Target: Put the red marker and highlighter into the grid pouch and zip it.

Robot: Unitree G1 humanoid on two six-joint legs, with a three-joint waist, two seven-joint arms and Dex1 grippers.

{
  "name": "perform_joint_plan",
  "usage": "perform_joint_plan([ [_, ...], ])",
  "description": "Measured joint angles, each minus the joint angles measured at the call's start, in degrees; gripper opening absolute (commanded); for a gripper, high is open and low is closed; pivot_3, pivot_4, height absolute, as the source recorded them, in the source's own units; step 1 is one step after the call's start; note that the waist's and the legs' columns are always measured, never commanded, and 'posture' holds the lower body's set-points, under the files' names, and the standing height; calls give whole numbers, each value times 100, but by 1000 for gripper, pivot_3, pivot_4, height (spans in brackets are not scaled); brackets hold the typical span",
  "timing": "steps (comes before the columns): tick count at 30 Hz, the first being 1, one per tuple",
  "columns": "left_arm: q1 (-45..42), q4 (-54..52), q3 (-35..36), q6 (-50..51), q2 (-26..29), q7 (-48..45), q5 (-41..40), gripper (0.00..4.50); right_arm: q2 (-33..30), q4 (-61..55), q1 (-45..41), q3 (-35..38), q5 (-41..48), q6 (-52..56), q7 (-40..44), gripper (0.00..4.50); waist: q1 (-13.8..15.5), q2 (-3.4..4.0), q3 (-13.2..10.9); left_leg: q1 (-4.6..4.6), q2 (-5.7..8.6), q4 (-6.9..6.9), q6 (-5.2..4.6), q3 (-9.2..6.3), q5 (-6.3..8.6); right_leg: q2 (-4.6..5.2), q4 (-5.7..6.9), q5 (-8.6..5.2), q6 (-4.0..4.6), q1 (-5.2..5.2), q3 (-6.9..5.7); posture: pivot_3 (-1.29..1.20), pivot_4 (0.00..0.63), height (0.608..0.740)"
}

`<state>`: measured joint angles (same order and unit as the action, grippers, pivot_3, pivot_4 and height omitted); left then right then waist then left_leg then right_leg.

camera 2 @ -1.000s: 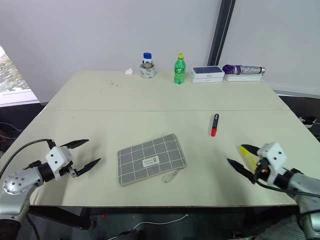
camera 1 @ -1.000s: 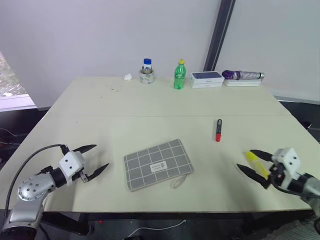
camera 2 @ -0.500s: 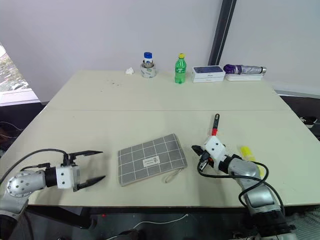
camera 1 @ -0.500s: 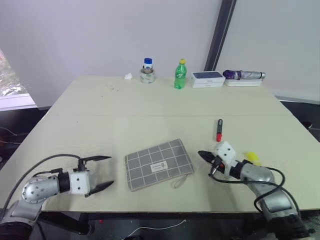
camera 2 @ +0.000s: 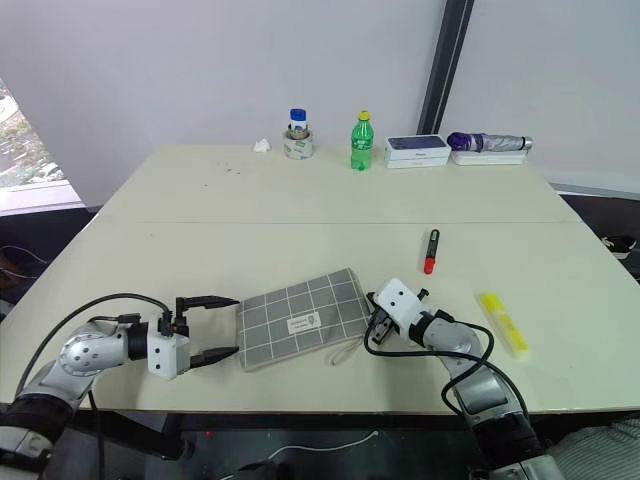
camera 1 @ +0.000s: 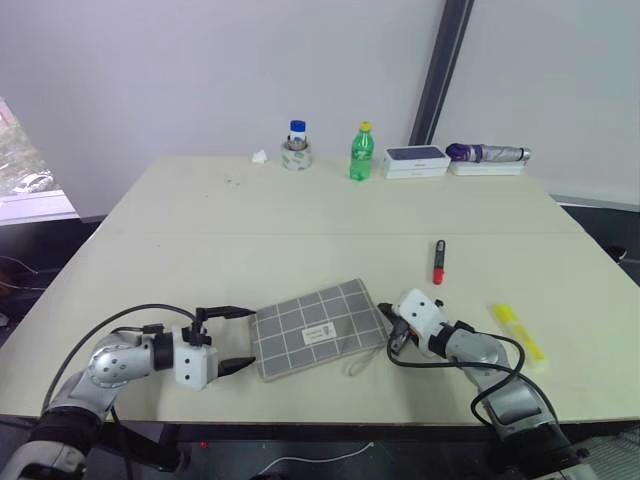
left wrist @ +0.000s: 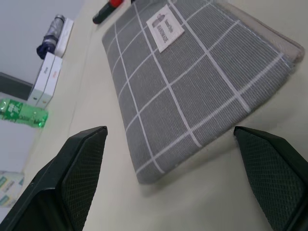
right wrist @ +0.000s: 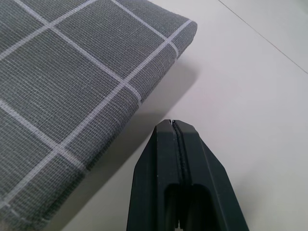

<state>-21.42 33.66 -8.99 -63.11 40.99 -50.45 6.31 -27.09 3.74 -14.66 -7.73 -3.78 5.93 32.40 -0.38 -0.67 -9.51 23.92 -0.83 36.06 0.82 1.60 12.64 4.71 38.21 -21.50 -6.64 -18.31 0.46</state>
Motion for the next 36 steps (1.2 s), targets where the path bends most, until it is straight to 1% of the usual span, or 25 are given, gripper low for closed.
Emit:
perform_joint_plan([
  [7, -371, 296, -265, -198, -398, 485, 422, 4500, 62, -178, 34, -47, -57, 196, -63, 20, -4, 1, 6, -1, 1, 0, 0, 0, 0, -1, 0, 1, -2, 2, 1, 0, 150, 740],
  [17, -582, 195, -599, 99, -616, 594, 433, 4500, 162, -402, 107, -140, -52, 382, -98, 20, -18, 1, 6, 1, 1, -3, 0, 1, 0, -2, -1, 1, -2, -1, 1, 0, 150, 740],
  [19, -598, 195, -660, 90, -614, 557, 413, 3926, 162, -448, 133, -157, -50, 385, -79, 0, -27, 1, 6, 1, 0, -4, 0, 1, 0, -3, -1, 1, -2, -2, 2, 0, 150, 740],
  [20, -599, 202, -724, 103, -599, 495, 354, 3429, 162, -458, 137, -164, -50, 387, -71, 0, -32, 2, 6, 1, 0, -4, 0, 1, 0, -3, -1, 1, -2, -2, 3, 0, 150, 740],
  [21, -592, 216, -769, 107, -598, 450, 311, 3049, 162, -460, 137, -163, -50, 390, -69, 0, -33, 1, 6, 2, 0, -5, 0, 1, 0, -3, -1, 1, -2, -3, 3, 0, 150, 740],
  [23, -557, 232, -848, 95, -592, 404, 285, 2078, 162, -469, 136, -163, -48, 405, -69, 0, -32, 1, 5, 3, 0, -5, 0, 1, 0, -3, -1, 1, -2, -4, 3, 0, 150, 740],
  [24, -544, 232, -863, 75, -589, 396, 263, 1510, 163, -472, 136, -162, -47, 415, -68, 0, -32, 1, 5, 4, -1, -4, 0, 1, 0, -3, -2, 1, -2, -5, 3, 0, 150, 740],
  [25, -562, 228, -856, 56, -569, 407, 220, 1085, 164, -472, 135, -163, -47, 425, -67, 0, -31, 1, 5, 4, -1, -4, 0, 1, 0, -3, -1, 0, -2, -5, 3, 0, 150, 740],
  [26, -591, 215, -851, 28, -540, 421, 188, 526, 169, -474, 133, -164, -46, 428, -67, 0, -34, 1, 5, 3, -1, -5, 0, 1, 0, -3, -2, 1, -2, -5, 3, 0, 150, 740],
  [27, -608, 197, -838, 15, -532, 432, 174, 63, 171, -479, 133, -163, -36, 443, -58, 0, -37, 2, 6, 3, -1, -5, 0, 1, 0, -3, -2, 0, -2, -5, 4, 0, 150, 740],
  [30, -605, 159, -826, 5, -508, 450, 168, 19, 165, -615, 191, -95, 136, 656, 76, 0, -36, 3, 7, 4, -1, -8, 0, 1, 0, -4, -5, 0, -2, -5, 4, 0, 150, 740],
  [35, -510, 88, -746, 153, -537, 611, 129, 19, 115, -1030, 534, 167, 669, 1043, 423, 0, -33, 3, 6, 4, -2, -9, -1, 1, 0, -3, -7, 0, -3, -4, 5, 0, 150, 740],
  [36, -499, 56, -737, 218, -557, 628, 92, 1, 107, -1055, 562, 230, 755, 1093, 456, 253, -30, 3, 6, 5, -2, -8, 0, 1, 0, -2, -7, 0, -3, -5, 5, 0, 150, 740],
])
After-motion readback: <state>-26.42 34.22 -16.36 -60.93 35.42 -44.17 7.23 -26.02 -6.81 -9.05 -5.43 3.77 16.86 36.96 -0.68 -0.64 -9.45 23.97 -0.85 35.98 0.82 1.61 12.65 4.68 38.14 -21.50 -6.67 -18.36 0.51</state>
